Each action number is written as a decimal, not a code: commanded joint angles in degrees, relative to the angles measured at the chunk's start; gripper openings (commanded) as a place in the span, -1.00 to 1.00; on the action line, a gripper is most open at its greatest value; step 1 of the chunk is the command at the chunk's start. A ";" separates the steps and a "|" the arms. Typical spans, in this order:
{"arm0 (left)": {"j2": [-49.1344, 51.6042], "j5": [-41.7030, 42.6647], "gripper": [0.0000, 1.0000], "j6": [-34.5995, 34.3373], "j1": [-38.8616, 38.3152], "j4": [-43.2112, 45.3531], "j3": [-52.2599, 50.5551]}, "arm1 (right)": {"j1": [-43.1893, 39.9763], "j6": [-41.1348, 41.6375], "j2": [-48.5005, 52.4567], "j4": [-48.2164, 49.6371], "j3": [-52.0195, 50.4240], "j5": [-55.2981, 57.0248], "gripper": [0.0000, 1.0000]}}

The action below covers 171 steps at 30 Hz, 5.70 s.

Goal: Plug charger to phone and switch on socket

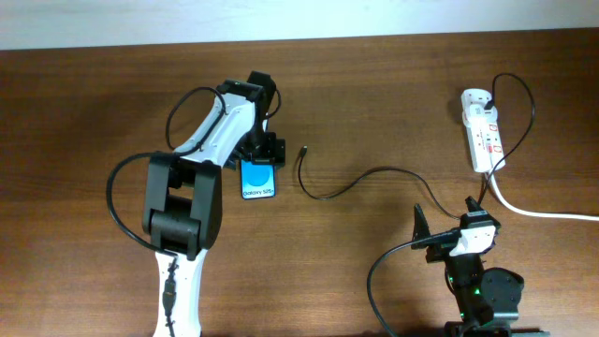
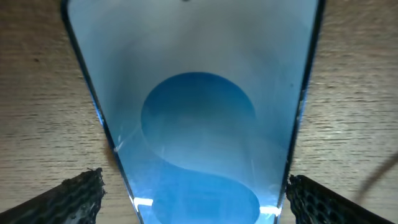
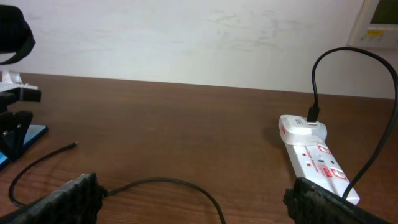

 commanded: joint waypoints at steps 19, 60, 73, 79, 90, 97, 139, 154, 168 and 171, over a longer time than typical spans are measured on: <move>1.03 4.59 0.28 -1.62 0.15 2.80 0.35 | -0.15 0.20 -0.26 -0.28 -0.31 0.48 0.97; 1.03 25.99 -1.00 -19.71 6.62 -29.00 40.79 | -0.15 18.78 57.22 -27.21 46.56 -28.50 0.97; 1.05 47.28 -1.00 -34.36 6.64 -29.49 40.52 | -0.15 24.76 58.71 -24.85 46.56 -28.50 0.97; 1.05 61.37 -1.00 -35.91 8.15 -29.46 33.42 | -0.15 24.74 58.73 -24.87 46.56 -28.50 0.97; 1.05 74.88 -1.00 -35.76 12.63 -29.31 27.91 | -0.15 24.74 58.73 -24.87 46.53 -28.50 0.97; 1.05 63.73 -1.00 -37.75 12.48 -28.20 27.91 | -0.15 25.05 58.80 -24.83 46.53 -28.50 0.97; 1.05 30.73 -1.00 -53.57 -4.55 -24.30 27.91 | 30.67 66.71 86.16 12.94 46.56 -7.58 -0.44; 1.05 30.73 -0.73 -53.55 -4.52 -24.28 27.91 | 30.67 66.73 86.16 12.92 46.56 -7.61 -0.92; 1.05 41.38 0.50 -42.49 -0.61 -23.21 27.91 | 29.90 66.69 86.12 14.80 46.56 -8.72 -0.92; 1.05 43.45 0.52 -38.40 0.31 -21.77 27.91 | 28.89 66.69 86.12 14.80 46.56 -9.60 -0.92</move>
